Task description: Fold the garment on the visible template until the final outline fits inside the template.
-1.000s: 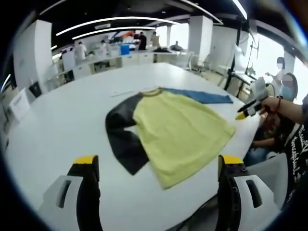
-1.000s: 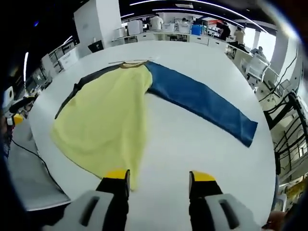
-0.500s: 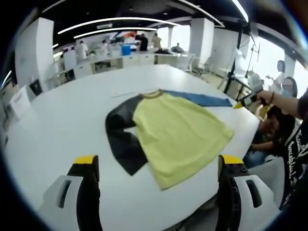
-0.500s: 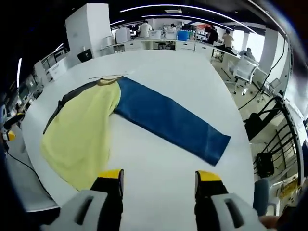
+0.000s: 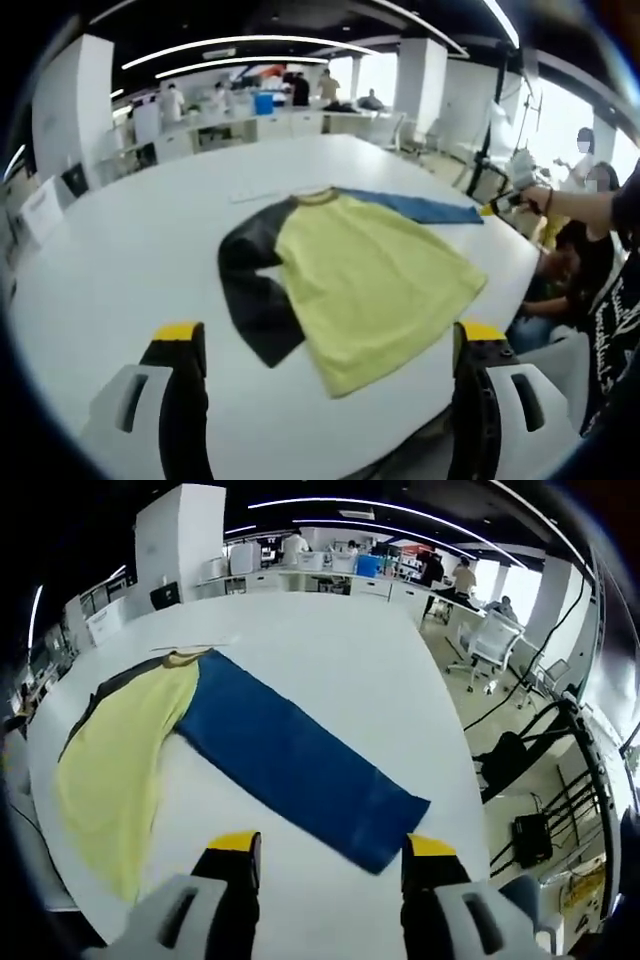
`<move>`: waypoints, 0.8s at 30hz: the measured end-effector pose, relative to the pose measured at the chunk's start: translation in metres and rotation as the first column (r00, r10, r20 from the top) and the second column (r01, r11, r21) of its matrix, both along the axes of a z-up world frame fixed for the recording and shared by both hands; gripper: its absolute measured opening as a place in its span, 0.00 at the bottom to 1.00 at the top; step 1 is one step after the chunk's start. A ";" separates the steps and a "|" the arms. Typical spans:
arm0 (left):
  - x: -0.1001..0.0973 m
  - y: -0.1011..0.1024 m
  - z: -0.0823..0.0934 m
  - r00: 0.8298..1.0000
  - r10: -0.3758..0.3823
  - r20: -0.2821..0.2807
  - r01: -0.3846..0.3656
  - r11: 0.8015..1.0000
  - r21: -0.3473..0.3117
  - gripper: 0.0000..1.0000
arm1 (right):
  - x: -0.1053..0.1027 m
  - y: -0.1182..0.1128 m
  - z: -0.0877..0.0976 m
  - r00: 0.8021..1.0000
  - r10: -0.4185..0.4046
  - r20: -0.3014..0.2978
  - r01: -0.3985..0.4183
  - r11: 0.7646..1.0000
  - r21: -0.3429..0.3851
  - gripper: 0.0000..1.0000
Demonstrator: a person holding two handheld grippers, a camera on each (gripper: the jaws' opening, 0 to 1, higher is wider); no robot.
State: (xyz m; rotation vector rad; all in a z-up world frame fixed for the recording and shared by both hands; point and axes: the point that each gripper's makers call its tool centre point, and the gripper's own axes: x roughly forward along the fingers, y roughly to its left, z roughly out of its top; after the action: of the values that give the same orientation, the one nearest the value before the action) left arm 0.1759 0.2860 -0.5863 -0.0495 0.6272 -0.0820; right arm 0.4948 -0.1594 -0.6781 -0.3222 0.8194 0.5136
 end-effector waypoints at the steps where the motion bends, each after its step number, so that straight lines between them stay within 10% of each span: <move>1: 0.000 0.000 0.000 1.000 0.000 -0.002 0.000 1.000 0.001 1.00 | 0.006 -0.003 -0.003 1.000 -0.006 0.002 0.006 1.000 -0.005 0.54; 12: 0.006 -0.003 -0.008 1.000 -0.011 -0.024 0.012 1.000 0.010 1.00 | 0.031 -0.019 -0.028 0.999 0.030 -0.022 -0.032 0.992 -0.124 0.52; 24: 0.007 -0.003 -0.007 1.000 -0.008 -0.019 0.008 1.000 0.006 1.00 | 0.045 -0.022 -0.026 0.994 -0.067 -0.087 0.067 0.998 -0.006 0.47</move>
State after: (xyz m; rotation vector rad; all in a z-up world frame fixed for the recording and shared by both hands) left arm 0.1833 0.2826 -0.5935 -0.0423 0.6467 -0.0879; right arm 0.5402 -0.1810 -0.7043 -0.2755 0.9130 0.4664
